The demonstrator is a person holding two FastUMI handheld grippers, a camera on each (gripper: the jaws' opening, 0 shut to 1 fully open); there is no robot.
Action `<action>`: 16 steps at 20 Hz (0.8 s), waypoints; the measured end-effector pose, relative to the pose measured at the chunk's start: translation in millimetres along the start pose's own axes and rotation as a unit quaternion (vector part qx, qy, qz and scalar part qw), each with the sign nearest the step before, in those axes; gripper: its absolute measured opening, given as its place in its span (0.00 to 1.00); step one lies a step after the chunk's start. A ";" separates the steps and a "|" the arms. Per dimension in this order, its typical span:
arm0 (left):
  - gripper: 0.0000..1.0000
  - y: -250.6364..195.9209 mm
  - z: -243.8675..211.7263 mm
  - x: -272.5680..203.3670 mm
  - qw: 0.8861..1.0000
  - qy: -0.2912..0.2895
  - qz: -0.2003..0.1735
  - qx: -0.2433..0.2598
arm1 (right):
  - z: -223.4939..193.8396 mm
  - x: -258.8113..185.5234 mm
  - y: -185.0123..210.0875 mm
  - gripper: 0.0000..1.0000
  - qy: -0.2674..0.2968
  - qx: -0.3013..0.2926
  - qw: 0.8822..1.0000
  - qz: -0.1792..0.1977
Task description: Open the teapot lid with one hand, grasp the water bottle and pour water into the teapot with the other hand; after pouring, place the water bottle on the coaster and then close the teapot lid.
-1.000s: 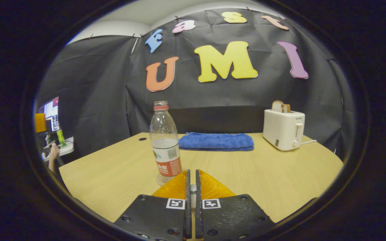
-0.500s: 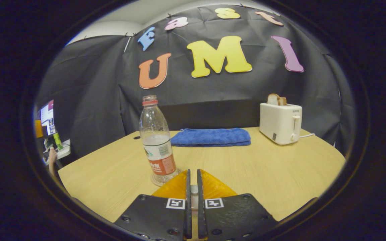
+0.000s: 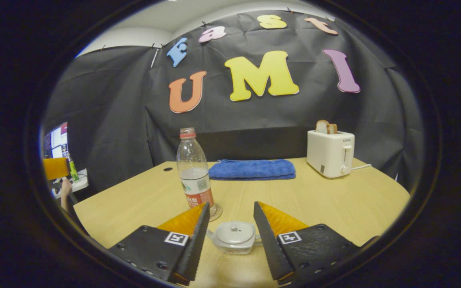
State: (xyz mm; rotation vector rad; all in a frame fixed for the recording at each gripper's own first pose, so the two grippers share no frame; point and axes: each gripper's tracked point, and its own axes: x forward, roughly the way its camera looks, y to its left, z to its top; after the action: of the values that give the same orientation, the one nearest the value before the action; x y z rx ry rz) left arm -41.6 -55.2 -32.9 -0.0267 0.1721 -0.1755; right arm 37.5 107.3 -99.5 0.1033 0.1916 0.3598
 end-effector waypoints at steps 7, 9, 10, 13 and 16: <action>0.94 6.5 -1.3 7.0 0.999 0.005 0.013 -0.033 | 28.7 -62.5 -0.7 0.97 -0.033 -0.020 0.999 -0.009; 0.94 7.8 -0.5 7.7 0.999 0.002 0.017 -0.031 | 34.8 -82.2 -8.9 0.92 -0.046 -0.051 0.997 -0.030; 0.94 7.4 -0.1 6.1 1.000 0.001 0.017 -0.026 | 38.4 -92.6 -10.2 0.96 -0.052 -0.060 0.996 -0.035; 0.93 4.3 -2.8 3.9 1.000 0.004 0.019 0.008 | 41.1 -115.0 -28.4 0.92 -0.056 -0.064 0.994 -0.073; 0.93 13.2 0.8 0.9 0.998 0.001 0.048 0.030 | 38.5 -129.4 -41.1 0.95 -0.046 -0.078 0.991 -0.102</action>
State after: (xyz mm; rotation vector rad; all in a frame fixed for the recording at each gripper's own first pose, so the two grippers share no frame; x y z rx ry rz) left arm -38.3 -42.4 -32.8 0.0419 0.1687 -0.0856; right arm -59.5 20.1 -45.7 -0.0540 0.0803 0.1641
